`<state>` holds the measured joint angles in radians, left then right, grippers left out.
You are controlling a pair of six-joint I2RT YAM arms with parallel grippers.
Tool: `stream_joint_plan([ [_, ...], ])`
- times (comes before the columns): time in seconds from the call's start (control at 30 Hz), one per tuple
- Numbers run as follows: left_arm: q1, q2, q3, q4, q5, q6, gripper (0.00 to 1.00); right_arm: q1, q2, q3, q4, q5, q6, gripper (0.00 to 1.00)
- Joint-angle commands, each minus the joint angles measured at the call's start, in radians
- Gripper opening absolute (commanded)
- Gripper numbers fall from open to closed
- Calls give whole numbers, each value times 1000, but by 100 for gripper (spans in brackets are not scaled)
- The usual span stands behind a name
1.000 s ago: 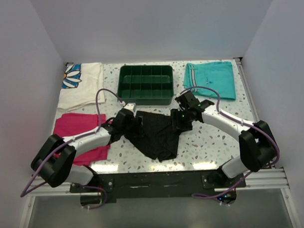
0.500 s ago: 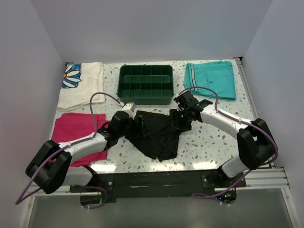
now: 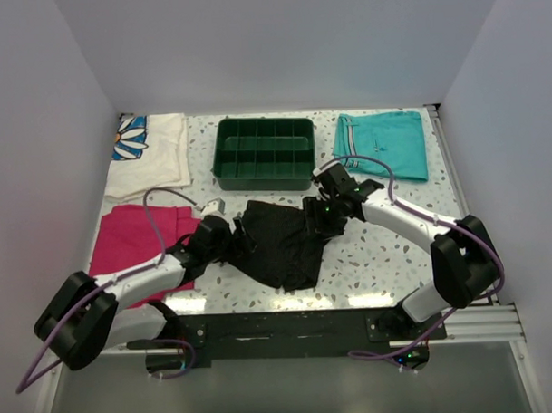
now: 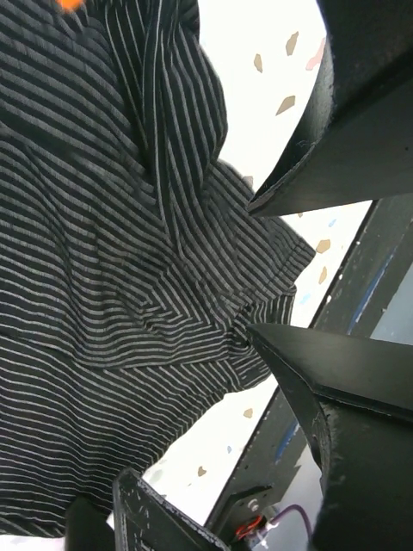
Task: Roll the underwear
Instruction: Flatten out the underwear at the center of the board.
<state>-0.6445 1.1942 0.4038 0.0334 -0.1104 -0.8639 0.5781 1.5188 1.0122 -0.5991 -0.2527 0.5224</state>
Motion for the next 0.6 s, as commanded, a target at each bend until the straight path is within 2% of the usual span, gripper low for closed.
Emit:
stream_joint_plan([
  [0.0, 2, -122, -71, -215, -112, -121, 86, 29, 24, 39, -41, 46, 24, 57],
  [0.27, 0, -235, -47, -306, -92, -104, 86, 28, 20, 22, -117, 248, 45, 56],
  [0.43, -1, -213, 147, -322, -121, 17, 88, 23, -28, 51, -119, 274, 74, 57],
  [0.57, 0, -95, 372, -339, -190, 129, 91, -27, -20, 36, -48, 257, 148, 58],
])
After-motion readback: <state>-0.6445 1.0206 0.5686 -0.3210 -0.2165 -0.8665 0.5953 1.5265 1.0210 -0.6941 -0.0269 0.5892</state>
